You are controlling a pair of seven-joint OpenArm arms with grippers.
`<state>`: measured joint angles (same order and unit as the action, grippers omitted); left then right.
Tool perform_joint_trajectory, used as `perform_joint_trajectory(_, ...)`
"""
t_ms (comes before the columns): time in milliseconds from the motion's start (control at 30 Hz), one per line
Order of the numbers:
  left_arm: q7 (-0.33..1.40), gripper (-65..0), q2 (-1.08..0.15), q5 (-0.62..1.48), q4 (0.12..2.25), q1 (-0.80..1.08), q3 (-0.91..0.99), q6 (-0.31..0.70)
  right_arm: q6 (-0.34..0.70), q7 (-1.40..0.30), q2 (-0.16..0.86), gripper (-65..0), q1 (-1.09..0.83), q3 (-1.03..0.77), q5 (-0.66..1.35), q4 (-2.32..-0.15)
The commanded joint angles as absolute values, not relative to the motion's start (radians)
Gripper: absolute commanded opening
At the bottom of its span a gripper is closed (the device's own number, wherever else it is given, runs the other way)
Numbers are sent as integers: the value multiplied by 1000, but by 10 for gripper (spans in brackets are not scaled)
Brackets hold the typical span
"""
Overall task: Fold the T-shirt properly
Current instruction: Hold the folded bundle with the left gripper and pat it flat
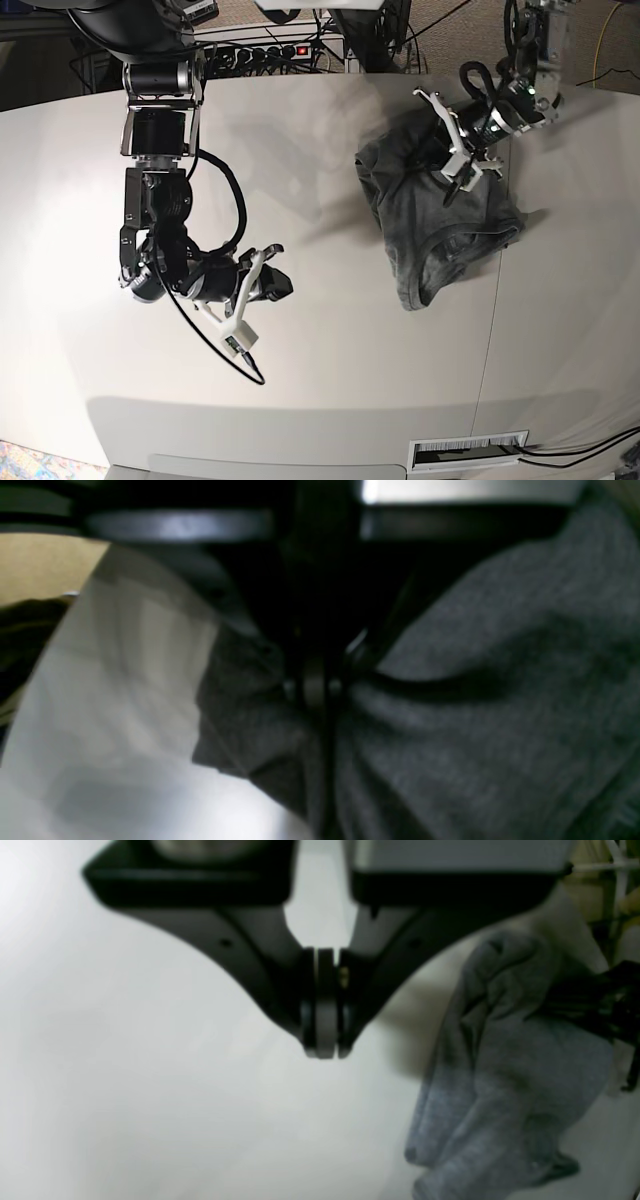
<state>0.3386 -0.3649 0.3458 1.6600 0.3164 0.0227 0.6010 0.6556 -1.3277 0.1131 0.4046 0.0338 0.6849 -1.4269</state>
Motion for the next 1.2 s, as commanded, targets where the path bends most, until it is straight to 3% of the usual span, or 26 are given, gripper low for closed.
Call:
perform_joint_trajectory(0, 397, -650, -395, 285, 1636, 317, 28, 577, 661, -1304, 117, -650, 435, 31, 700, -1447)
perform_joint_trajectory(300, 311, -650, -593, 230, 1598, 217, 28, 577, 661, -1305, 117, -650, 435, 31, 683, -1447)
perform_joint_trajectory(467, 284, -650, -646, 198, 1556, 114, 28, 569, 660, -1305, 116, -650, 435, 31, 684, -1447)
perform_joint_trajectory(900, 451, -650, -634, 458, 1755, 111, 28, 577, 659, -1305, 116, -650, 435, 31, 703, -1448)
perform_joint_trajectory(1000, 435, -650, -582, 420, 1742, 129, 28, 577, 659, -1305, 116, -650, 435, 31, 722, -1448)
perform_joint_trajectory(1167, 291, -650, -488, 187, 1686, 163, 28, 573, 659, -1310, 116, -650, 434, 31, 738, -1460)
